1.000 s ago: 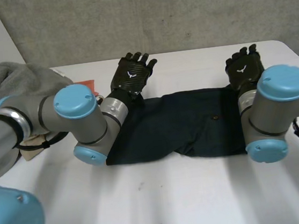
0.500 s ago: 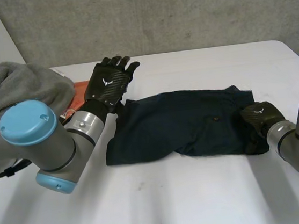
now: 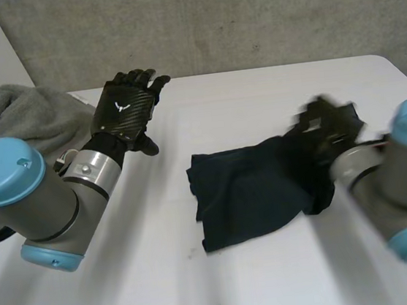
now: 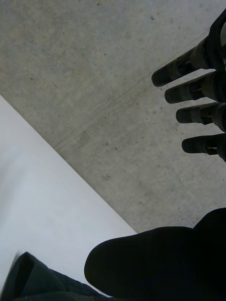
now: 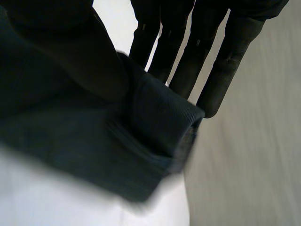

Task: Fold the laundry.

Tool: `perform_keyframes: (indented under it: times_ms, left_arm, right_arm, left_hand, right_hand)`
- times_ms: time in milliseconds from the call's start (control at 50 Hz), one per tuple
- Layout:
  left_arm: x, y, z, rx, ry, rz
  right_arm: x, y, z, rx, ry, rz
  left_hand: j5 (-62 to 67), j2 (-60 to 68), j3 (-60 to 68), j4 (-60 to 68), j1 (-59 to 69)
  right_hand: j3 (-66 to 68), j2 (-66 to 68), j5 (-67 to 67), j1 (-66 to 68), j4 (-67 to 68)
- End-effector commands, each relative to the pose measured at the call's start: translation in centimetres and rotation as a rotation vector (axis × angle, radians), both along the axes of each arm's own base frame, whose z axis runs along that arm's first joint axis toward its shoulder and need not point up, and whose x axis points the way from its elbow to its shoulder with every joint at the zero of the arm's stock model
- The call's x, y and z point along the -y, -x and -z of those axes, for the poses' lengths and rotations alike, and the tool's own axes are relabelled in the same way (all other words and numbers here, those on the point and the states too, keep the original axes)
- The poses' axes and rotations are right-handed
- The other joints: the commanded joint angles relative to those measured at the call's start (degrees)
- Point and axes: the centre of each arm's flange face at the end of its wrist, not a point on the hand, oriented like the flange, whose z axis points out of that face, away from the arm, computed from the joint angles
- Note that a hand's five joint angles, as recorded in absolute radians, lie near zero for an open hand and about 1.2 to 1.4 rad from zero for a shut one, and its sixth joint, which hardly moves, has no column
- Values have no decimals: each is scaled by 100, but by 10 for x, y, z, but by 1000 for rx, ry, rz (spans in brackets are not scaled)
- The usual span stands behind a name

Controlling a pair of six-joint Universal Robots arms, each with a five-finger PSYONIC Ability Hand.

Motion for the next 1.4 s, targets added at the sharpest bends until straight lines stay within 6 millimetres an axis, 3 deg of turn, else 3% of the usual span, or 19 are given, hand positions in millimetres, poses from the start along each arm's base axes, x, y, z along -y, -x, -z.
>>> perform_keyframes:
  times_ms: [20, 60, 80, 120, 140, 200, 300, 340, 420, 600, 720, 800, 920, 1100, 1240, 1340, 1400]
  left_arm:
    - [-5, -3, 4, -5, -34, -9]
    - [-7, -5, 2, -4, -39, -17]
    - [-8, -6, 2, 0, -40, -21]
    - [-10, -7, 0, 3, -43, -25]
    - [-11, -9, -2, 4, -47, -34]
    - [-14, -11, -9, 0, -55, -49]
    - [-17, -9, -22, -5, -54, -63]
    - [-20, -5, -27, -6, -61, -58]
    - [-29, 7, -34, -10, -81, -31]
    - [-56, 55, -25, -15, -138, 127]
    - [-77, 87, 5, 54, -193, 232]
    - [-86, 87, 23, 143, -232, 210]
    - [-95, 78, 48, 258, -272, 168]
    - [-84, 82, 69, 259, -222, 147]
    - [-68, 90, 90, 274, -158, 137]
    - [-64, 87, 98, 340, -125, 126]
    - [-65, 83, 91, 355, -110, 118]
  right_arm:
    - [-81, -74, 42, -62, 7, -566]
    - [-92, -80, 52, -94, -20, -616]
    - [-93, -82, 53, -100, -29, -616]
    - [-91, -82, 49, -97, -45, -589]
    - [-85, -82, 42, -62, -66, -544]
    - [-75, -81, 29, 61, -124, -485]
    - [-39, -58, -40, 595, -313, -367]
    - [-23, -44, -54, 782, -398, -315]
    - [0, -21, -65, 957, -477, -237]
    - [28, 14, -57, 931, -562, 24]
    - [39, 31, -45, 865, -587, 170]
    - [39, 33, -38, 835, -603, 176]
    - [37, 32, -29, 803, -629, 158]
    - [31, 23, -25, 781, -639, 132]
    - [30, 16, -25, 776, -622, 135]
    - [35, 11, -30, 782, -602, 125]
    - [35, 5, -33, 770, -622, 113]
  left_hand:
    - [-287, -192, -233, -181, -87]
    - [-287, -192, -233, -181, -87]
    - [-287, -192, -233, -181, -87]
    - [-287, -192, -233, -181, -87]
    - [-287, -192, -233, -181, -87]
    - [-287, -192, -233, -181, -87]
    - [-287, -192, -233, -181, -87]
    - [-287, -192, -233, -181, -87]
    - [-287, -192, -233, -181, -87]
    - [-287, -192, -233, -181, -87]
    - [-287, -192, -233, -181, -87]
    - [-269, -175, -215, -163, -69]
    - [1278, 1372, 1331, 1384, 1477]
    - [1769, 1864, 1823, 1875, 1969]
    - [3650, 3744, 3704, 3756, 3850]
    - [6709, 6804, 6763, 6815, 6909]
    - [6713, 6808, 6767, 6819, 6913]
  right_hand:
    - [1153, 1269, 1230, 2724, 1137]
    - [968, 1083, 1044, 2539, 952]
    - [-500, -384, -423, 1071, -516]
    - [-4931, -4815, -4854, -3360, -4947]
    - [-5847, -5731, -5770, -4276, -5863]
    - [-5847, -5731, -5770, -4276, -5863]
    - [-5847, -5731, -5770, -4276, -5863]
    - [-5847, -5731, -5770, -4276, -5863]
    - [-5847, -5731, -5770, -4276, -5863]
    - [-5847, -5731, -5770, -4276, -5863]
    - [-5847, -5731, -5770, -4276, -5863]
    - [-5847, -5731, -5770, -4276, -5863]
    - [-5847, -5731, -5770, -4276, -5863]
    - [-5847, -5731, -5770, -4276, -5863]
    - [-5847, -5731, -5770, -4276, -5863]
    - [-5847, -5731, -5770, -4276, -5863]
    - [-5847, -5731, -5770, -4276, -5863]
